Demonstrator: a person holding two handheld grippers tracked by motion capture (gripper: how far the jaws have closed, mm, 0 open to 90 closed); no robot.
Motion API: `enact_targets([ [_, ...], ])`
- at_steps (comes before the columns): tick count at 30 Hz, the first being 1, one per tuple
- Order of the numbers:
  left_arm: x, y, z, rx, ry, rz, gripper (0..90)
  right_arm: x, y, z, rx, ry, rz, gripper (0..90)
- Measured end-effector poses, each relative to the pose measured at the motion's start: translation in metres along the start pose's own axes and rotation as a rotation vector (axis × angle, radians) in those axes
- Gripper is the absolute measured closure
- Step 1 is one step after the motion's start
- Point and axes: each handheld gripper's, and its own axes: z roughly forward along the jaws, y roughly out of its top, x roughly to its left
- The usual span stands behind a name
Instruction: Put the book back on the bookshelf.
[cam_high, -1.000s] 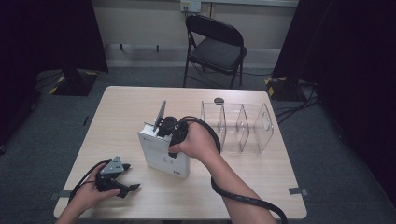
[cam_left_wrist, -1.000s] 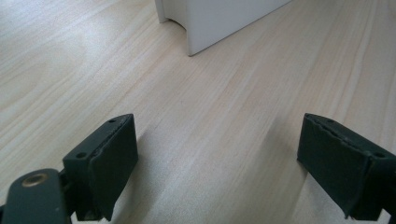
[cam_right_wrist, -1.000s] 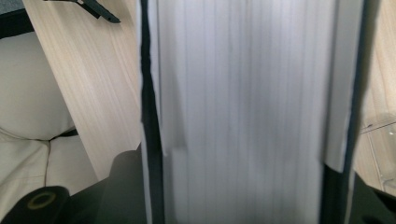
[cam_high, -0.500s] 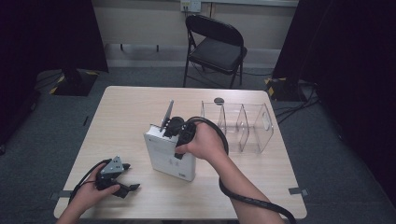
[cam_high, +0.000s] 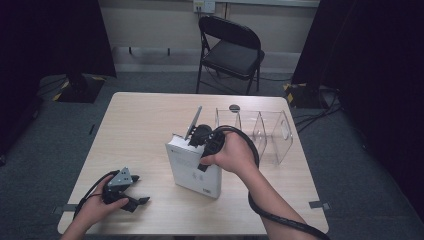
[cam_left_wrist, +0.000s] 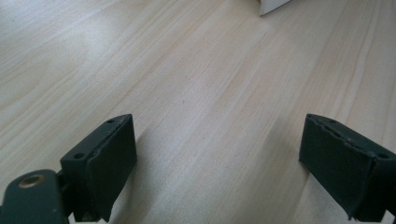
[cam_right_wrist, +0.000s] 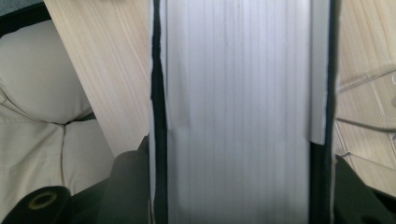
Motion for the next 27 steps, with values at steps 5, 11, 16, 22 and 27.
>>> enact_targets([
  [5,0.000,0.000,0.000,0.000,-0.003,-0.004,10.6,-0.003,-0.010,-0.002,-0.010,0.007,0.011,52.1],
  [11,0.000,0.000,0.000,0.000,-0.002,-0.004,10.5,-0.004,-0.020,-0.001,-0.039,0.003,0.004,51.8],
  [16,0.000,0.000,0.000,0.000,-0.002,-0.004,10.5,-0.002,-0.025,0.003,-0.032,-0.007,0.008,51.2],
  [22,-0.001,0.000,0.000,0.002,0.009,-0.003,10.4,-0.001,-0.026,0.004,-0.040,-0.009,0.012,49.6],
  [27,-0.001,0.000,-0.001,0.003,0.014,-0.001,10.3,-0.001,-0.025,0.009,-0.047,-0.013,0.033,44.7],
])
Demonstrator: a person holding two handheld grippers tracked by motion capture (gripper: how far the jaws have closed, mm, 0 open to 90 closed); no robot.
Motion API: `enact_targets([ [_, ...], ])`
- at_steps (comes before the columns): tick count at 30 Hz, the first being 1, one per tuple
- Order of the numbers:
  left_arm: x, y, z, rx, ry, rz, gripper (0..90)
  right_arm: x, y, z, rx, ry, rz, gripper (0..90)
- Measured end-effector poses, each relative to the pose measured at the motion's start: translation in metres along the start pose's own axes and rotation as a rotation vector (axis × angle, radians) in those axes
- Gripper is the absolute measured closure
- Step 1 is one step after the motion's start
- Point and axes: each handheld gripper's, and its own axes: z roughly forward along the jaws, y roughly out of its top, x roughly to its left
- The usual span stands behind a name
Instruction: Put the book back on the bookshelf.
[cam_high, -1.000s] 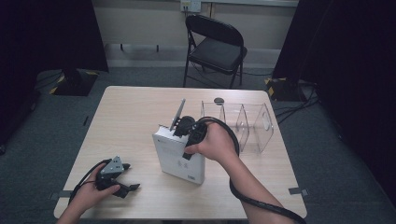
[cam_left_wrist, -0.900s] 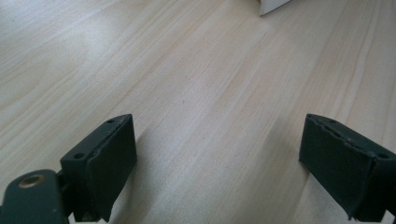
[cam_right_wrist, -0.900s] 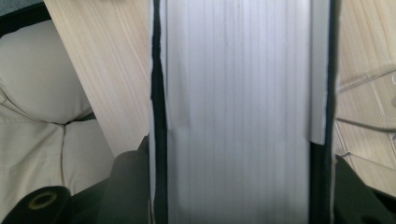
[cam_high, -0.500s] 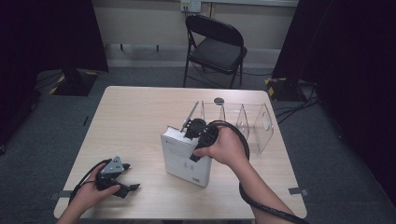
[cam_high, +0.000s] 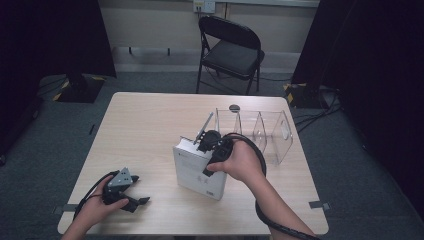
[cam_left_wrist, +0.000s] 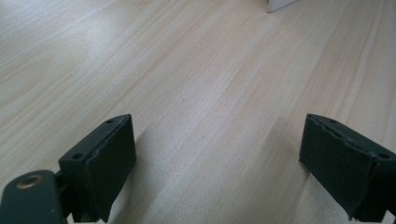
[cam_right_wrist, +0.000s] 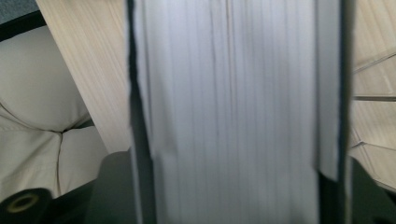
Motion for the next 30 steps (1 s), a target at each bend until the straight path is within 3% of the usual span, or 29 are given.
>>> enact_targets([
  [1,0.000,0.000,0.000,0.001,0.002,0.000,10.3,0.000,0.001,0.002,0.007,-0.002,0.006,43.2],
  [3,0.000,0.000,0.000,0.001,0.001,-0.002,10.3,0.002,0.004,0.005,0.043,-0.052,-0.007,40.2],
  [10,-0.001,0.000,0.001,-0.001,-0.004,-0.006,9.2,0.000,0.008,0.009,0.073,-0.035,0.015,36.9],
  [15,-0.001,0.000,0.001,0.000,-0.004,-0.008,8.9,0.000,0.007,0.009,0.061,-0.038,0.011,42.9],
  [18,-0.001,0.000,0.001,0.000,-0.003,-0.009,8.8,0.000,0.006,0.005,0.023,-0.006,0.008,49.5],
  [30,-0.001,0.000,0.001,-0.001,0.001,-0.006,8.7,0.001,0.004,-0.001,0.001,0.013,0.049,52.1],
])
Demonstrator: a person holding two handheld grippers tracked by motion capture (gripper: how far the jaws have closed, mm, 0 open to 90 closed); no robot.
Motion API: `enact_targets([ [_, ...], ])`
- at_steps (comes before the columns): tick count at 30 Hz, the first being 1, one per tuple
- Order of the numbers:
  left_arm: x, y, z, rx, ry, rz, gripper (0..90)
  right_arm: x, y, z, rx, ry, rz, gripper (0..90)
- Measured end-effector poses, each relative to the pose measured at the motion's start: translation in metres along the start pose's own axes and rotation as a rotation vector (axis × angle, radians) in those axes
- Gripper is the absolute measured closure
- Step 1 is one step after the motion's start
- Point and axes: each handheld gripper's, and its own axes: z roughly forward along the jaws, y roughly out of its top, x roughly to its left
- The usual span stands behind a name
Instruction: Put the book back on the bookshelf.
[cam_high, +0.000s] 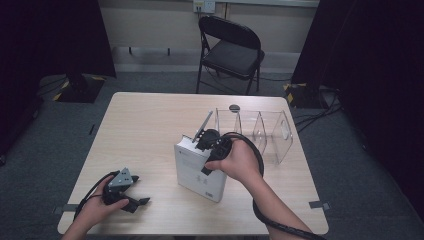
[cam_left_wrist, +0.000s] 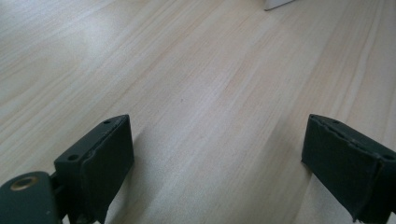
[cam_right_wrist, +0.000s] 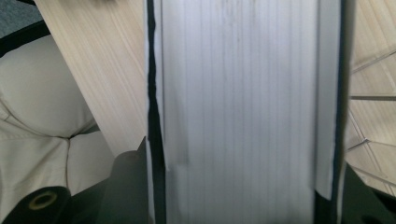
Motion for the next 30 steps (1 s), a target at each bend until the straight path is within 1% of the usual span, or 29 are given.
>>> enact_targets([
  [4,0.000,0.000,0.000,-0.001,0.000,-0.001,8.6,-0.002,-0.002,-0.005,0.006,0.010,0.009,52.1],
  [8,0.000,0.000,0.000,-0.001,0.001,-0.001,8.6,-0.004,-0.006,-0.014,0.000,0.011,0.006,52.1],
  [9,0.000,0.000,0.000,-0.001,0.001,0.000,8.6,-0.005,-0.008,-0.017,-0.004,0.010,0.016,52.1],
  [12,0.000,0.000,0.000,0.002,0.000,0.003,8.6,-0.006,-0.013,-0.023,-0.016,0.005,0.023,52.1],
  [14,-0.001,0.000,0.000,0.001,-0.004,-0.006,8.6,-0.008,-0.016,-0.026,-0.018,0.002,0.040,52.1],
  [15,-0.001,0.000,0.000,0.002,-0.004,-0.007,8.6,-0.008,-0.019,-0.028,-0.024,-0.007,0.046,52.1],
  [17,-0.001,0.000,0.000,0.002,-0.002,-0.007,8.5,-0.009,-0.022,-0.030,-0.025,-0.016,0.051,52.1],
  [22,-0.001,0.000,0.000,0.002,-0.002,-0.007,8.5,-0.011,-0.029,-0.036,-0.011,-0.018,0.074,52.0],
  [24,-0.001,0.000,0.000,0.003,-0.002,-0.007,8.4,-0.012,-0.034,-0.037,-0.017,-0.019,0.074,52.1],
  [25,-0.001,0.000,0.000,0.002,-0.002,-0.007,8.3,-0.012,-0.036,-0.038,-0.019,-0.017,0.085,52.1],
  [27,-0.001,0.000,0.000,0.003,-0.003,-0.008,8.2,-0.015,-0.040,-0.038,-0.026,-0.016,0.089,52.1],
  [30,-0.001,0.000,0.000,0.004,-0.003,-0.007,8.1,-0.017,-0.045,-0.039,-0.023,-0.021,0.102,52.1],
])
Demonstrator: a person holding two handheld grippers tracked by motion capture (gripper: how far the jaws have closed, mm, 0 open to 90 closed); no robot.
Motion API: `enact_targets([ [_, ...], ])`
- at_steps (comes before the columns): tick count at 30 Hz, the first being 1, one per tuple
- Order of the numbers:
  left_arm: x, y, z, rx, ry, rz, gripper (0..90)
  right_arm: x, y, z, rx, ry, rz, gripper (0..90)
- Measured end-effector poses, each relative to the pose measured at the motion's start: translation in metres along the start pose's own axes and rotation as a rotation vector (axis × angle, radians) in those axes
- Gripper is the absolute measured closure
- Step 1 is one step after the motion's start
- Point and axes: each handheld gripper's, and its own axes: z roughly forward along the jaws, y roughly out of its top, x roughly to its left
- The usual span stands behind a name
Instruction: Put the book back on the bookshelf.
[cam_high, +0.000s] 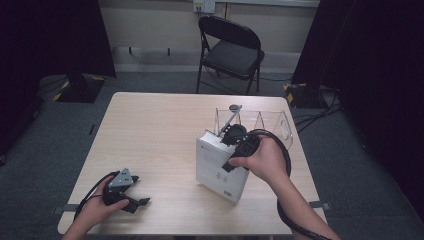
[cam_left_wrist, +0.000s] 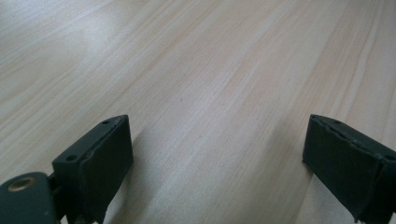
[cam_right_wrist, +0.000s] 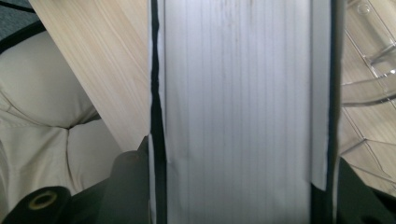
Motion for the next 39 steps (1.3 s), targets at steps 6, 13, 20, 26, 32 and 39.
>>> enact_targets([
  [6,0.000,0.000,0.000,-0.001,0.000,0.000,8.0,-0.006,-0.009,-0.003,0.003,-0.009,0.015,52.1],
  [13,0.000,0.000,0.000,-0.001,0.000,0.001,8.1,-0.011,-0.020,-0.007,-0.002,-0.022,0.031,52.1],
  [20,0.000,0.000,0.000,0.000,0.000,0.002,7.9,-0.015,-0.029,-0.013,-0.002,-0.031,0.065,52.1],
  [26,0.000,0.000,0.000,0.001,0.001,0.003,7.9,-0.020,-0.037,-0.017,-0.005,-0.028,0.079,52.1],
  [32,0.000,0.000,0.000,0.000,0.000,0.001,7.9,-0.025,-0.047,-0.023,-0.019,-0.036,0.100,52.1],
  [39,0.000,0.000,0.000,0.000,0.001,0.001,7.9,-0.030,-0.057,-0.027,-0.012,-0.033,0.120,52.1],
])
